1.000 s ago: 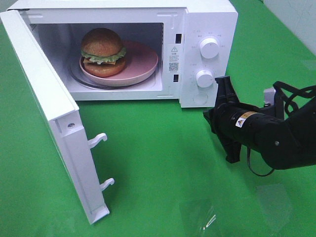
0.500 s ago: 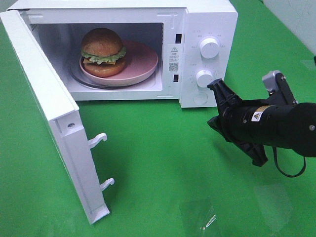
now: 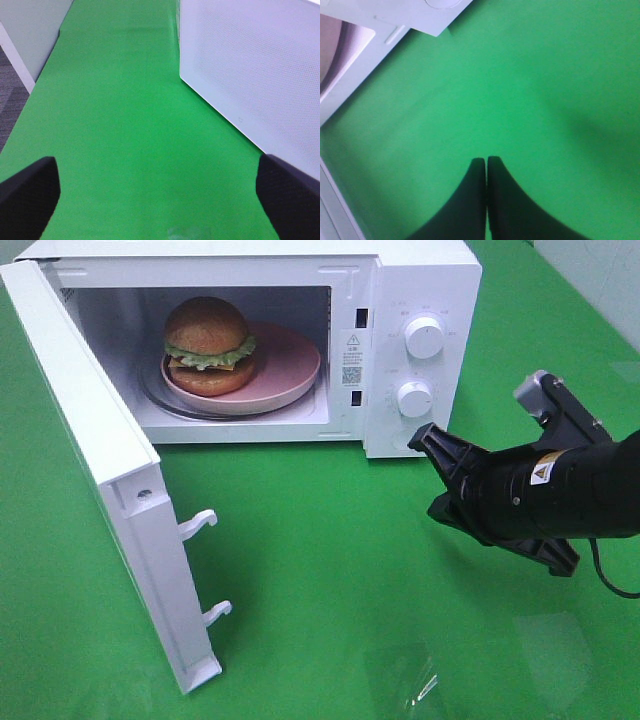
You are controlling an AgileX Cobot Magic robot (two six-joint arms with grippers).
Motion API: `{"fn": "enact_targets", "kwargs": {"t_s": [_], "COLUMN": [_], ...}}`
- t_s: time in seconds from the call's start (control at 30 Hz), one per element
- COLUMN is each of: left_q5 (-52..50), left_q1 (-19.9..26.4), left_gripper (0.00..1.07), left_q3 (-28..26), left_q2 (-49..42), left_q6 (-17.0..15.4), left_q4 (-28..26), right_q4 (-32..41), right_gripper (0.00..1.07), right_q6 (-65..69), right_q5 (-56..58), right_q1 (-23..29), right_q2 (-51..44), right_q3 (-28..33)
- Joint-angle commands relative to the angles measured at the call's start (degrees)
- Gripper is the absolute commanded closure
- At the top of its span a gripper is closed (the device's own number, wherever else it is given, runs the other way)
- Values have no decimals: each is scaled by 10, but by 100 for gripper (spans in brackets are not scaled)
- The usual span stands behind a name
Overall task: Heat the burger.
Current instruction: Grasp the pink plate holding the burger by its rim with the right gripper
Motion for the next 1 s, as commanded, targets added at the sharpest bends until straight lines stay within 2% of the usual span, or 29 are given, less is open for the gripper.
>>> {"fn": "enact_targets", "kwargs": {"t_s": [0.03, 0.17, 0.27, 0.4, 0.47, 0.63, 0.7, 0.77, 0.8, 0.83, 1.0], "left_q5": [-2, -2, -2, -2, -2, -2, -2, -2, -2, -2, -2], "left_q1": [2, 2, 2, 2, 2, 2, 2, 2, 2, 2, 2], "left_gripper": [7, 7, 7, 7, 7, 7, 7, 7, 7, 7, 7], "left_q3": [2, 2, 2, 2, 2, 2, 2, 2, 2, 2, 2], "left_q2": [-10, -10, -10, -10, -10, -10, -10, -10, -10, -10, -10], "left_q6": [3, 3, 3, 3, 3, 3, 3, 3, 3, 3, 3], "left_q4": [-3, -3, -3, -3, -3, -3, -3, -3, -3, -3, -3], "right_q4": [-3, -3, -3, -4, -6, -18, -33, -94, -94, -125, -168], "right_gripper": [107, 107, 107, 107, 107, 107, 107, 107, 107, 107, 107], "right_q6": [-40, -108, -123, -181, -231, -266, -282, -295, -295, -300, -304], "right_q5": [29, 109, 127, 189, 252, 297, 324, 392, 392, 422, 460], "right_q1": [0, 0, 0, 0, -1, -1, -1, -1, -1, -1, -1], "right_q2": [-19, -41, -41, -41, -41, -41, -41, -41, -41, -41, -41], "right_q3": [-1, -15, -22, -56, -91, -116, -132, -167, -167, -183, -205]}}
